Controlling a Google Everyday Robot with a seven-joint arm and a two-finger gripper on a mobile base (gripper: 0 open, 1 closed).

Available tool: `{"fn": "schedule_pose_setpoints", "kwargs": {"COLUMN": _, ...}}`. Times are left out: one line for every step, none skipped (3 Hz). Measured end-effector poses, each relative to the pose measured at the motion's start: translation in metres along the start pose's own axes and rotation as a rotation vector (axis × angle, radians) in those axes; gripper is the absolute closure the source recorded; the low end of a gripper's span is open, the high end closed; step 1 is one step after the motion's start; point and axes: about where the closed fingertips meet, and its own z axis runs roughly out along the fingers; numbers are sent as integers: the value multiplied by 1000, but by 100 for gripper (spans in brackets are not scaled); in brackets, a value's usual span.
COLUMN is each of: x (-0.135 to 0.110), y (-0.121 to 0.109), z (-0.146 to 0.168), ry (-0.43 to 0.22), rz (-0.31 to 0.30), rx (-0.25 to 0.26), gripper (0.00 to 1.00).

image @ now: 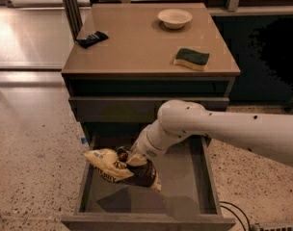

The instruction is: Pick brown chip bag from middle drawer and place on counter

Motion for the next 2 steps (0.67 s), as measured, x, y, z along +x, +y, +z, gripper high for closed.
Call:
{"fn": "schedule_pose_setpoints", "kwargs": {"x": -29, "y": -2, "z": -46, "ry": -65, "rz": -51, "rx": -11, "gripper": 100}}
{"fn": "schedule_pose_setpoints", "kwargs": {"x": -65, "y": 1, "z": -94, "ry": -146, "rz": -139, "rx": -41, "gripper": 100}}
